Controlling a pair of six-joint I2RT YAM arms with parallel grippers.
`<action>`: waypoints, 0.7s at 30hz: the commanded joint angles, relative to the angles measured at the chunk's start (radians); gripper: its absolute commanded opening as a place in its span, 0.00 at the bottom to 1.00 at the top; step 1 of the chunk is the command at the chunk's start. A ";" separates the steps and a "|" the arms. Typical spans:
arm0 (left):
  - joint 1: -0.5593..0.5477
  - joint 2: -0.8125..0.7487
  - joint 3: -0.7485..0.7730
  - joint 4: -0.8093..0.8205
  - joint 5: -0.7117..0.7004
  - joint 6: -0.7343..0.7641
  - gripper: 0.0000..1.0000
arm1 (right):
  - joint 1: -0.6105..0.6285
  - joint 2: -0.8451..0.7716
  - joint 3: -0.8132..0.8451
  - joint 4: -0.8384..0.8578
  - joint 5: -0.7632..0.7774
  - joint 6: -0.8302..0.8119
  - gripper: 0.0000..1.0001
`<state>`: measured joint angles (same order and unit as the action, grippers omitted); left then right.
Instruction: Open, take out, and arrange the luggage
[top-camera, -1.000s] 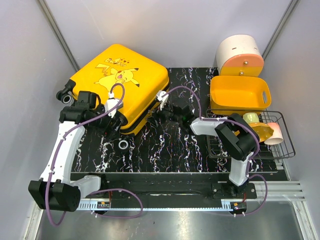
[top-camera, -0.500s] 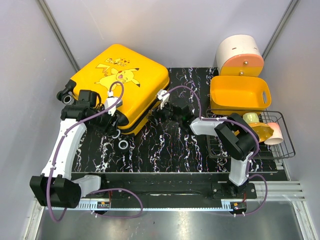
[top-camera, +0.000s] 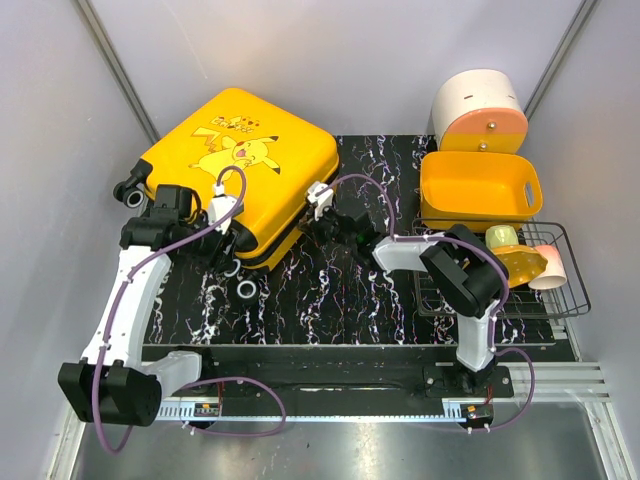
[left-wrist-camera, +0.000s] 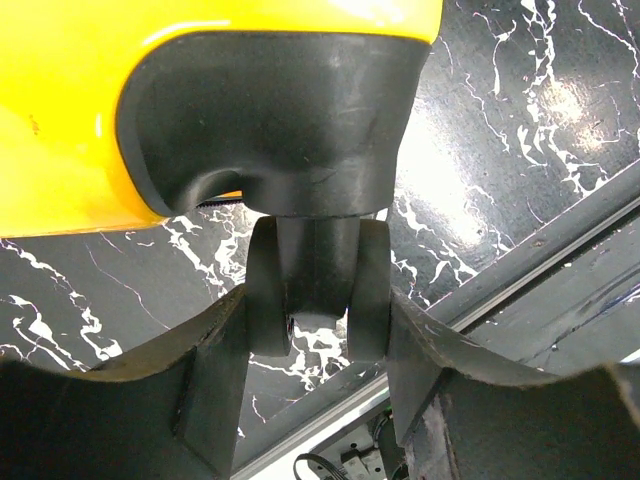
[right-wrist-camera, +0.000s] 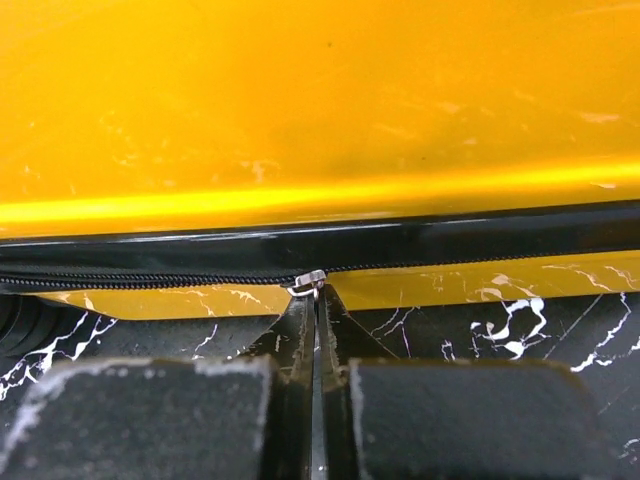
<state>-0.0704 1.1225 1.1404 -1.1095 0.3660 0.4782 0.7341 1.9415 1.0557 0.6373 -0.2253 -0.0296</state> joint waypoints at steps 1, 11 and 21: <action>0.030 -0.015 -0.025 -0.016 -0.038 0.036 0.00 | -0.036 -0.081 -0.028 -0.019 0.102 -0.056 0.00; 0.213 -0.061 -0.041 -0.101 -0.058 0.197 0.00 | -0.186 -0.092 0.006 -0.044 0.132 -0.145 0.00; 0.290 -0.090 -0.051 -0.153 -0.091 0.334 0.00 | -0.246 -0.113 0.009 -0.126 0.037 -0.182 0.00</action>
<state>0.1463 1.0679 1.1091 -1.1820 0.4412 0.7067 0.5014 1.8973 1.0798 0.5606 -0.2020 -0.1833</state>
